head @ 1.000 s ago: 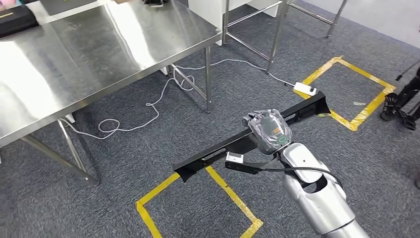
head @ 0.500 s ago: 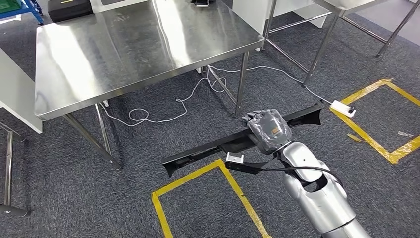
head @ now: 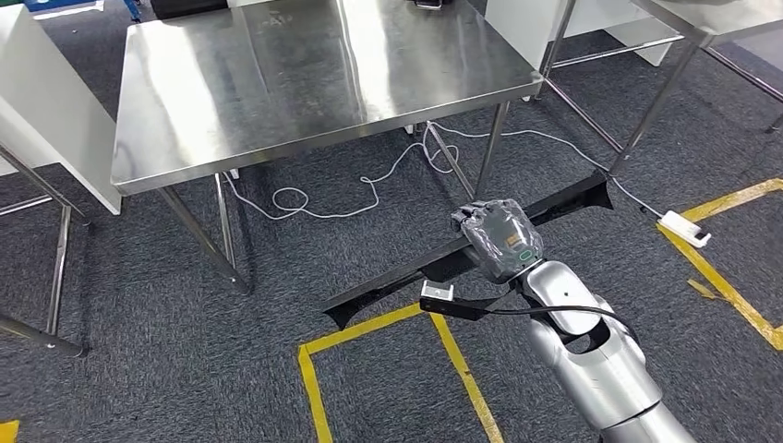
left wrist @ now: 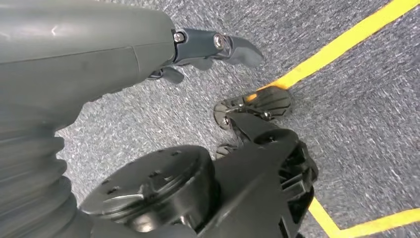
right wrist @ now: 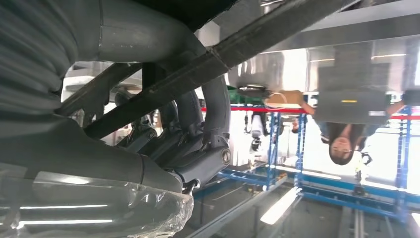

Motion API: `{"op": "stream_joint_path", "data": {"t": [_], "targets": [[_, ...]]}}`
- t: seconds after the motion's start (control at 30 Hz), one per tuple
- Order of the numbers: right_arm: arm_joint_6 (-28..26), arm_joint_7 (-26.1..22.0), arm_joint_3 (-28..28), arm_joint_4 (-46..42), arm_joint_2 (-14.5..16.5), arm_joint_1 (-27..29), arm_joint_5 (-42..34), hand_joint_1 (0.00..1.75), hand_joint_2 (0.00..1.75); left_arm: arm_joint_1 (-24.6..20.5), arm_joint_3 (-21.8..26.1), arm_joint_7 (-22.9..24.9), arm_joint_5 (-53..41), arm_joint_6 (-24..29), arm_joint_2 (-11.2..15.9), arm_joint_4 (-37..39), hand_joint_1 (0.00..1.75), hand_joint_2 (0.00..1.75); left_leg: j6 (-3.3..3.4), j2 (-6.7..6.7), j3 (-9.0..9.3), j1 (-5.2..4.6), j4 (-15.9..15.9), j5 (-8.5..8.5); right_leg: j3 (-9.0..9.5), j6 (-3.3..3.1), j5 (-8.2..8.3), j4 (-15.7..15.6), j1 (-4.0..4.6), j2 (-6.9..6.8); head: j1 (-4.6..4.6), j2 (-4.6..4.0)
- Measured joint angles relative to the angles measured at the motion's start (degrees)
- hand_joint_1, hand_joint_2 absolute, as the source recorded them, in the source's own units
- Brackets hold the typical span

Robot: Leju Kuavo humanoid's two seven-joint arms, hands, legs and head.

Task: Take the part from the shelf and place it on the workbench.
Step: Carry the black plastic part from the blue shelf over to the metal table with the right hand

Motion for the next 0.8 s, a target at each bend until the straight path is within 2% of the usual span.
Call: {"op": "stream_joint_path", "data": {"t": [0.03,0.07,0.1,0.13,0.17,0.2,0.23,0.27,0.3,0.33,0.37,0.4,0.43,0.47,0.53,0.63,0.7,0.77,0.8], "targets": [[-0.1,0.0,0.0,0.0,0.0,0.0,0.0,1.52,1.75,0.0,0.0,0.0,0.0,0.0,0.0,0.0,0.0,1.75,0.16,-0.71,0.14,0.01,-0.3,0.12,0.13,0.22,-0.13,-0.1,0.03,-0.45,-0.07,0.0],[-0.3,0.0,-0.1,0.0,0.1,0.0,0.0,1.52,1.75,0.0,0.0,0.0,0.1,0.0,0.0,0.0,0.0,1.75,0.34,-1.25,0.44,0.13,-0.7,0.29,0.1,0.39,-0.42,0.1,0.08,-0.1,0.01,-0.01],[-0.5,0.0,-0.2,0.1,0.1,-0.1,-0.1,1.52,1.75,0.1,0.0,0.0,0.2,0.1,-0.1,0.0,0.0,1.75,0.58,-1.74,0.79,0.34,-1.2,0.48,-0.27,0.41,-0.99,1.2,0.12,0.92,0.05,-0.01],[-0.7,0.0,-0.2,0.1,0.0,-0.2,0.0,1.52,1.75,0.0,0.0,-0.1,0.3,0.2,-0.2,0.0,0.0,1.75,0.81,-2.24,1.14,0.57,-1.6,0.66,-1.35,0.33,-2.05,3.5,0.11,2.39,0.21,-0.01],[-0.8,0.0,-0.3,0.2,-0.1,-0.2,0.0,1.52,1.75,-0.1,0.0,-0.2,0.4,0.4,-0.2,0.0,0.0,1.75,1.04,-2.74,1.28,0.72,-1.7,0.56,-3.15,0.13,-3.4,7.0,-0.05,4.02,0.36,-0.01],[-0.9,0.0,-0.3,0.3,-0.2,-0.1,0.0,1.52,1.75,-0.2,0.0,-0.3,0.4,0.6,-0.3,0.0,0.0,1.75,1.25,-3.31,1.35,0.78,-1.8,0.29,-5.34,0.0,-4.74,11.0,-0.14,5.02,0.45,-0.01],[-0.9,0.0,-0.3,0.4,-0.4,0.0,0.0,1.52,1.75,-0.2,0.0,-0.4,0.6,0.8,-0.3,0.0,0.0,1.75,1.39,-3.93,1.49,0.78,-1.8,-0.05,-7.51,0.06,-5.63,14.5,-0.24,5.49,0.59,-0.01],[-0.9,0.0,-0.3,0.6,-0.5,0.2,0.1,1.52,1.75,-0.1,0.0,-0.5,0.7,0.9,-0.3,0.0,0.0,1.75,1.46,-4.5,1.76,0.79,-1.8,-0.46,-8.86,0.39,-5.59,16.2,-0.3,5.63,0.6,-0.01],[-0.9,0.0,-0.3,0.8,-0.5,0.3,0.1,1.52,1.75,0.0,0.0,-0.5,0.8,0.9,-0.3,0.0,0.0,1.75,1.38,-4.98,2.2,0.82,-1.7,-0.8,-9.09,0.92,-4.56,15.7,-0.36,5.68,0.66,-0.01],[-1.0,0.0,-0.3,0.9,-0.6,0.3,0.1,1.52,1.75,0.1,0.0,-0.5,0.8,0.9,-0.4,0.0,0.0,1.75,1.17,-5.37,2.77,0.88,-1.7,-1.1,-8.17,1.55,-2.69,13.0,-0.47,5.69,0.66,0.0],[-1.0,0.0,-0.3,1.0,-0.5,0.4,0.1,1.52,1.75,0.2,0.0,-0.5,0.8,0.9,-0.4,0.0,0.0,1.75,0.84,-5.69,3.32,0.9,-1.6,-1.46,-6.49,2.21,-0.41,8.8,-0.64,5.69,0.68,0.0],[-1.0,0.0,-0.2,1.0,-0.5,0.4,0.2,1.52,1.75,0.2,0.0,-0.5,0.8,1.0,-0.4,0.0,0.0,1.75,0.42,-5.95,3.76,0.81,-1.4,-1.89,-4.79,2.52,1.26,4.9,-0.73,5.74,0.77,0.0],[-1.1,0.0,-0.2,1.0,-0.5,0.4,0.3,1.52,1.75,0.2,0.0,-0.6,0.8,1.1,-0.4,0.0,0.0,1.75,0.04,-6.17,4.01,0.7,-1.2,-2.3,-3.44,2.46,2.3,2.1,-0.83,5.82,0.82,0.0],[-1.1,0.1,-0.1,1.1,-0.4,0.4,0.4,1.52,1.75,0.2,0.0,-0.6,0.8,1.1,-0.4,0.0,0.0,1.75,-0.25,-6.32,4.09,0.56,-1.1,-2.62,-2.68,2.15,2.67,0.6,-0.86,5.9,0.86,0.0],[-1.2,0.1,-0.1,1.1,-0.3,0.6,0.6,1.52,1.75,0.3,0.0,-0.7,0.8,1.2,-0.4,0.0,0.0,1.75,-0.5,-6.44,4.12,0.5,-1.0,-2.9,-2.3,1.15,2.34,0.2,-0.71,5.98,0.71,0.0],[-1.3,0.2,-0.1,1.0,-0.1,0.8,0.8,1.52,1.75,0.4,0.0,-0.7,0.8,1.2,-0.3,0.0,0.0,1.75,-1.11,-5.95,3.78,0.8,0.3,-3.82,-1.66,0.11,1.85,0.1,-0.9,6.02,0.51,0.0],[-1.4,0.2,-0.1,1.0,0.0,0.9,1.0,1.52,1.75,0.4,0.0,-0.8,0.9,1.3,-0.3,0.0,0.0,1.75,-1.82,-5.16,0.98,1.06,5.7,-5.96,-0.81,-0.68,1.29,0.1,-0.97,6.03,0.43,-0.01],[-1.5,0.2,-0.1,1.0,0.2,0.9,1.2,1.52,1.75,0.4,0.0,-0.7,1.0,1.3,-0.3,0.0,0.0,1.75,-2.2,-4.79,-4.19,1.3,13.4,-7.99,-0.05,-1.23,0.56,0.1,-0.82,6.04,0.4,-0.01],[-1.5,0.2,-0.1,1.1,0.2,0.9,1.3,1.52,1.75,0.4,0.0,-0.7,1.1,1.3,-0.3,0.0,0.0,1.75,-2.18,-4.74,-6.3,1.35,15.5,-7.66,0.39,-1.32,0.13,0.1,-0.73,6.08,0.4,-0.01]]}}
